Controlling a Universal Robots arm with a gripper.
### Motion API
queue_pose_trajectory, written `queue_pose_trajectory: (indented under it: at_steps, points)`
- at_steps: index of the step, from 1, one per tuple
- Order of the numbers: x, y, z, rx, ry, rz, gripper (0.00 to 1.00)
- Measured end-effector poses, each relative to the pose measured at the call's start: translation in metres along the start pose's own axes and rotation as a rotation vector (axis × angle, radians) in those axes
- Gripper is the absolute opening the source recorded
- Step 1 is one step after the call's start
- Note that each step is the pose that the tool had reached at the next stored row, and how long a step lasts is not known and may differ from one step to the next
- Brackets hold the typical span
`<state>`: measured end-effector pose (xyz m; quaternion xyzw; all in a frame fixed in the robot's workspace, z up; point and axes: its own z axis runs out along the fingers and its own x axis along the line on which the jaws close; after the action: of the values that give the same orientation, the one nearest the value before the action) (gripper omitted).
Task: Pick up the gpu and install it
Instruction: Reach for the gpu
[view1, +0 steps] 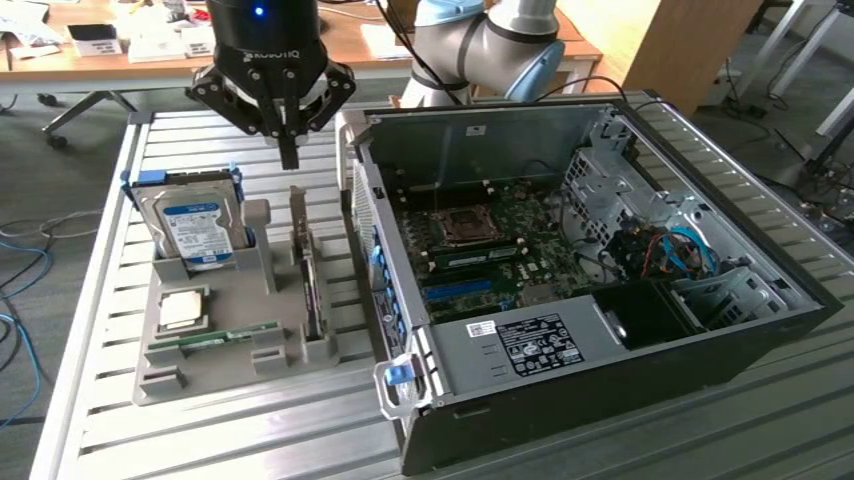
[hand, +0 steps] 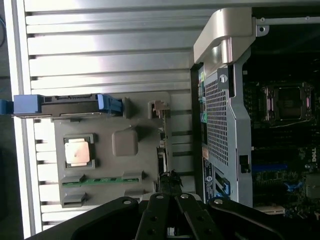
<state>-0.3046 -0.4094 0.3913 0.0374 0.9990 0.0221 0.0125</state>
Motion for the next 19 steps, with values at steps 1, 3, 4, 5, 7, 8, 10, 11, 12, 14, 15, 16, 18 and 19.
queue_pose_trajectory:
  at_steps: [1,3,4,5,7,8,10,11,12,14,15,16,18,19]
  points:
    - [0.0000,-0.0005,0.0000,0.0000,0.0001,0.000,0.11]
    - [-0.0001,-0.0012,-0.0001,0.0000,0.0000,0.000,0.11]
    - [-0.0001,-0.0015,-0.0001,0.0000,0.0000,0.000,0.11]
    - [-0.0001,-0.0017,-0.0001,0.0000,0.0000,0.000,0.11]
    - [-0.0002,-0.0023,-0.0001,0.0000,-0.0001,0.000,0.11]
    - [-0.0002,-0.0025,-0.0001,-0.0001,-0.0001,0.000,0.11]
    - [-0.0002,-0.0029,-0.0001,0.0000,0.0000,0.000,0.11]
    - [-0.0003,-0.0033,-0.0002,0.0000,0.0000,0.000,0.11]
    - [-0.0003,-0.0038,-0.0002,0.0000,0.0000,0.000,0.11]
    - [-0.0004,-0.0050,-0.0002,0.0000,0.0000,0.000,0.11]
    - [-0.0005,-0.0056,-0.0003,0.0000,0.0000,0.000,0.11]
    - [-0.0005,-0.0061,-0.0003,0.0000,0.0000,0.000,0.11]
    - [-0.0006,-0.0074,-0.0003,0.0000,0.0000,0.000,0.11]
    - [-0.0006,-0.0081,-0.0003,0.0000,-0.0001,0.000,0.11]
